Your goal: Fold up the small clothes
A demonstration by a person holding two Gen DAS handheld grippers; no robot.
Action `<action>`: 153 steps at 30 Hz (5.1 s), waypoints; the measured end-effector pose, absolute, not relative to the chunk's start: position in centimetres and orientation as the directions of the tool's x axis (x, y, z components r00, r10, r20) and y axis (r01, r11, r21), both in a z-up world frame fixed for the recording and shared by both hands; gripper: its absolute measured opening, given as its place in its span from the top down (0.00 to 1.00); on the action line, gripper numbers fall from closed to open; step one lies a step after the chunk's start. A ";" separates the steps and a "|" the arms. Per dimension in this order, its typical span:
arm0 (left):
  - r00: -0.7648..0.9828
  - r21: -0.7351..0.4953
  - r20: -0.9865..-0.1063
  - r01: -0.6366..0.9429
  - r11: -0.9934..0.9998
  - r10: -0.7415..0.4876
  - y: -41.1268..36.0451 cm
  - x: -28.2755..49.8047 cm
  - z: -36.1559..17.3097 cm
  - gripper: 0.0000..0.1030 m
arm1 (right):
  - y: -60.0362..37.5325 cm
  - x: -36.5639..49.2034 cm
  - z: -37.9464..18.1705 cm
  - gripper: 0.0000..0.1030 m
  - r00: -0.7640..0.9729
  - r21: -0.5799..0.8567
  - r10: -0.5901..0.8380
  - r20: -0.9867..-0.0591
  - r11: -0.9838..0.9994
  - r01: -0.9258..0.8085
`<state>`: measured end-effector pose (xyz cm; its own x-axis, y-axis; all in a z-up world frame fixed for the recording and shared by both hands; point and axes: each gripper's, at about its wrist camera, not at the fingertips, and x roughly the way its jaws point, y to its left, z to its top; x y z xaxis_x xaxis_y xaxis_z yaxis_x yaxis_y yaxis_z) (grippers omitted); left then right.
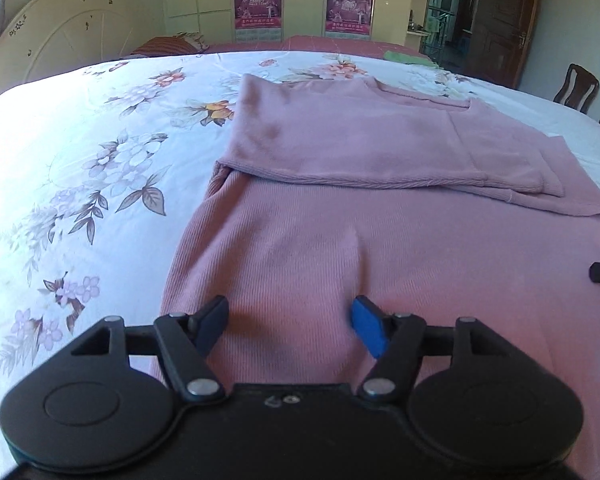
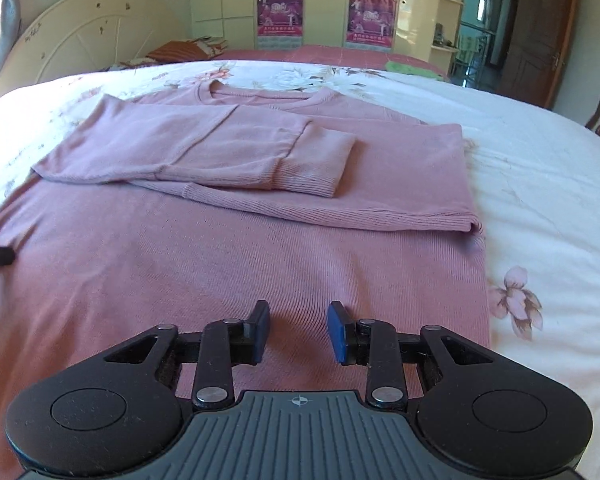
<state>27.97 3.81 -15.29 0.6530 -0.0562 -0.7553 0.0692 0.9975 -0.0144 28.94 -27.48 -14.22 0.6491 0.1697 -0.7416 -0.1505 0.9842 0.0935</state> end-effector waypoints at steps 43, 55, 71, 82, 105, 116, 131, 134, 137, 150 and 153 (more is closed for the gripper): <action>0.638 -0.024 -0.748 0.253 0.967 -0.185 5.2 16.2 -15.8 0.20 | -22.4 12.3 -12.8 0.49 0.644 0.003 -0.014 -0.765 1.000 0.026; 0.610 -0.102 -0.773 0.151 0.983 -0.174 10.4 14.8 -16.4 0.20 | -25.6 10.1 -12.5 0.28 0.634 -0.045 -0.134 -0.761 0.987 0.155; 0.562 -0.321 -0.744 0.174 0.931 -0.362 10.8 14.7 -16.6 0.91 | -29.4 8.5 -13.3 0.70 0.588 0.173 -0.003 -0.809 0.954 0.244; 0.662 -0.406 -0.605 0.222 0.887 -0.442 11.1 18.1 -12.1 0.91 | -30.2 11.0 -8.9 0.91 0.695 0.306 0.104 -0.712 0.936 0.174; 0.826 -0.384 -0.455 0.155 0.910 -0.333 6.2 43.3 -9.2 0.91 | -36.1 40.3 -5.9 0.91 0.813 0.383 0.119 -0.569 0.914 0.134; 0.760 -0.291 -0.611 0.047 0.956 -0.223 5.4 50.3 -12.4 0.49 | -39.8 48.3 -10.8 0.57 0.730 0.428 0.124 -0.672 0.870 0.246; 0.683 -0.148 -0.707 0.115 0.982 -0.187 7.5 48.2 -15.6 0.73 | -37.8 47.5 -13.3 0.20 0.706 0.169 0.028 -0.708 0.977 0.130; 0.681 -0.144 -0.713 0.088 0.986 -0.165 7.5 47.9 -16.2 0.96 | -36.8 49.0 -14.3 0.80 0.665 0.148 0.030 -0.746 0.982 0.121; 0.682 -0.143 -0.713 0.086 0.986 -0.163 7.9 46.8 -16.5 0.97 | -36.2 48.9 -14.5 0.87 0.665 0.111 0.017 -0.747 0.989 0.099; 0.746 -0.133 -0.644 0.109 0.985 -0.170 8.1 45.0 -13.6 0.80 | -37.7 49.4 -13.7 0.45 0.709 0.151 0.024 -0.705 0.981 0.118; 0.760 -0.134 -0.619 0.147 0.980 -0.199 6.7 45.8 -12.4 0.79 | -37.2 50.5 -13.7 0.43 0.714 0.120 0.022 -0.699 0.989 0.088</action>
